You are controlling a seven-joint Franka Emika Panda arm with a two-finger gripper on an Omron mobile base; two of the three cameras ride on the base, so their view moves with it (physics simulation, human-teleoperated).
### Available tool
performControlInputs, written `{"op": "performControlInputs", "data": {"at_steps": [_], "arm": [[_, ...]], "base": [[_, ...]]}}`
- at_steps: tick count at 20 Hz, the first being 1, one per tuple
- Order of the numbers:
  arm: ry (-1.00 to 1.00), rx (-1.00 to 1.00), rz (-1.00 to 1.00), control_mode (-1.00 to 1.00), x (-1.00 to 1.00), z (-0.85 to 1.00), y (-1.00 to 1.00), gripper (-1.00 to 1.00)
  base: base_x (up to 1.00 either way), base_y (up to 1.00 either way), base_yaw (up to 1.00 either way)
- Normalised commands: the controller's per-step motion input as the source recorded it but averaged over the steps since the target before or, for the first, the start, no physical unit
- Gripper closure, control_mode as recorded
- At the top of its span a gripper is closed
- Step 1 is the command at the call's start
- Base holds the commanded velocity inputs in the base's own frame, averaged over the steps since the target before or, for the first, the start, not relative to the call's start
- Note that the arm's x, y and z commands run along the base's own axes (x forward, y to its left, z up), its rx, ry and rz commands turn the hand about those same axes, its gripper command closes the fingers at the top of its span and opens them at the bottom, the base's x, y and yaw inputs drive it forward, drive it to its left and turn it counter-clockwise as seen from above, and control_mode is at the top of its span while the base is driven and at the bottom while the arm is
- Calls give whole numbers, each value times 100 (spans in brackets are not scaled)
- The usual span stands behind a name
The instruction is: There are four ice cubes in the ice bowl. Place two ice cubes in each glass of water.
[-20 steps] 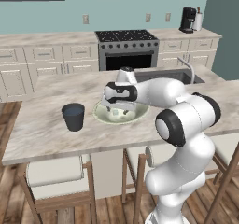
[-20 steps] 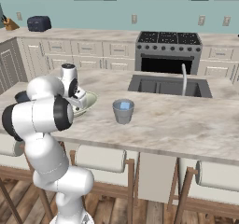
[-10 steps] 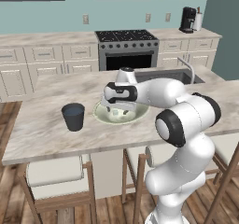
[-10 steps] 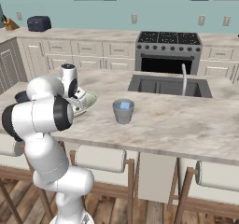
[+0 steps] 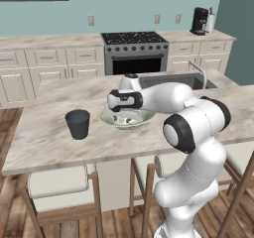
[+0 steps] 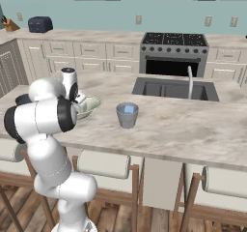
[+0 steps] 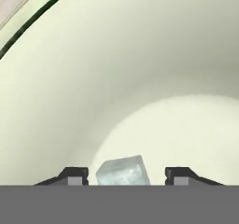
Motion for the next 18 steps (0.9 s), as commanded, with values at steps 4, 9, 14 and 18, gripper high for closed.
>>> {"op": "performControlInputs", "data": {"at_steps": [4, 9, 14, 18], "arm": [[0, 0, 0, -100, 1, -31, 5, 100], [-2, 0, 0, -100, 0, -9, 0, 100], [-5, 0, 0, -100, 0, 0, 0, 100], [-7, 0, 0, -100, -15, 0, 0, 100]], "base": [[0, 0, 0], [0, 0, 0], [0, 0, 0], [0, 0, 0]]}}
